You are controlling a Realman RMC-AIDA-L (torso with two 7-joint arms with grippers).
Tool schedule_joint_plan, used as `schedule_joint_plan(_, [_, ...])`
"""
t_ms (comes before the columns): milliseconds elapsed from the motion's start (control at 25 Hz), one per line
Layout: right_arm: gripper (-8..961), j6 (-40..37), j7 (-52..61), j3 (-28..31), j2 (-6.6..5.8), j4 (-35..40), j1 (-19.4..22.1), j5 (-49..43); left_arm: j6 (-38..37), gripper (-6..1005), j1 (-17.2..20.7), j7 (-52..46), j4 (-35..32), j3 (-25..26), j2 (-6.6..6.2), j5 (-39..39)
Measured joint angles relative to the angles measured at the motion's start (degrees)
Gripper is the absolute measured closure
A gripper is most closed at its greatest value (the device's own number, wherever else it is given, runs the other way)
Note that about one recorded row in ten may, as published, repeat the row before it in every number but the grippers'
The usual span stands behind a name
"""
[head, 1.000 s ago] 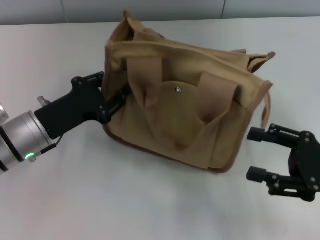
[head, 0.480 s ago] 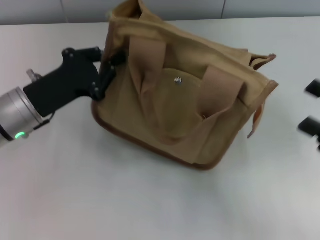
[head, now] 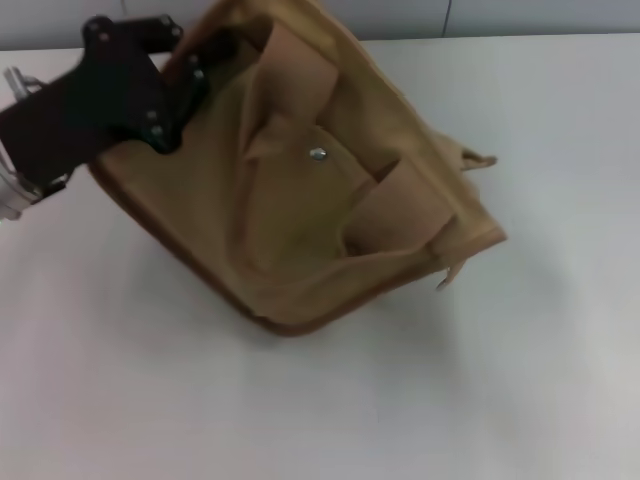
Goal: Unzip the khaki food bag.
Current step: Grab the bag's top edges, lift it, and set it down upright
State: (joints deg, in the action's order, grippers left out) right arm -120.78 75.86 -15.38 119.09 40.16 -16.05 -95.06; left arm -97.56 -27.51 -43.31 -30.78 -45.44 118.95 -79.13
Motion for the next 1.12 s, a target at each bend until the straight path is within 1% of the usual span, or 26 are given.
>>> schedule_joint_plan(40, [166, 0.18, 1.81, -0.17, 0.01, 1.77, -0.26, -0.01, 0.00, 914, 0.00, 0.00, 0.00, 0.00, 0.00, 0.00])
schedule_joint_plan(80, [166, 0.45, 4.06, -1.02, 0.11, 5.02, -0.86, -0.29, -1.99, 914, 0.46, -0.36, -1.84, -0.11, 0.01, 1.37])
schedule_joint_plan(120, [166, 0.45, 4.06, -1.02, 0.11, 5.02, -0.86, -0.29, -1.99, 913, 0.46, -0.36, -1.84, -0.11, 0.01, 1.37])
schedule_joint_plan(280, [165, 1.69, 5.04, -5.32, 0.43, 11.65, -2.42, -0.30, -3.13, 913, 0.45, -0.97, -3.92, -0.26, -0.08, 1.75])
schedule_joint_plan(320, [165, 1.69, 5.04, -5.32, 0.43, 11.65, -2.42, -0.30, -3.13, 912, 0.45, -0.97, -3.92, -0.26, -0.08, 1.75])
schedule_joint_plan(440, [177, 4.50, 5.15, -8.38, 0.43, 13.57, -3.57, -0.58, -3.86, 912, 0.42, -1.13, -4.03, -0.89, -0.05, 1.75])
schedule_joint_plan(480, [183, 7.41, 5.68, -11.82, 0.43, 14.38, -4.04, -0.56, -4.67, 911, 0.50, -0.84, -4.03, -1.57, -0.03, 1.77])
schedule_joint_plan(520, [189, 7.41, 5.68, -11.82, 0.43, 14.38, -4.04, -0.56, -4.67, 911, 0.50, -0.84, -4.03, -1.57, -0.03, 1.77])
schedule_joint_plan(640, [207, 12.15, 8.29, -16.15, 0.43, 14.60, -5.31, -0.31, -5.30, 910, 0.77, -0.55, -4.02, -3.25, -0.05, 1.79])
schedule_joint_plan(800, [230, 18.91, 10.61, -23.57, 0.41, 14.85, -7.35, -0.41, -5.52, 910, 0.82, -0.53, -4.03, -3.90, -0.08, 1.80])
schedule_joint_plan(880, [242, 20.93, 10.89, -29.33, 0.36, 16.43, -8.52, -0.52, -5.80, 909, 0.82, -0.52, -4.04, -4.12, -0.14, 1.80])
schedule_joint_plan(920, [248, 20.93, 10.89, -29.33, 0.36, 16.43, -8.52, -0.52, -5.86, 909, 0.81, -0.52, -4.04, -4.20, -0.15, 1.80])
schedule_joint_plan(1040, [266, 22.76, 11.21, -34.26, 0.45, 18.61, -9.12, -0.58, -5.97, 908, 0.76, -0.50, -4.10, -4.99, -0.18, 1.80])
schedule_joint_plan(1080, [306, 24.03, 11.92, -37.14, 0.48, 19.52, -9.58, -0.60, -5.99, 908, 0.75, -0.42, -4.12, -5.18, -0.19, 1.80])
schedule_joint_plan(1120, [347, 24.39, 12.22, -38.17, 0.48, 19.73, -9.86, -0.61, -6.01, 908, 0.75, -0.39, -4.13, -5.20, -0.18, 1.80])
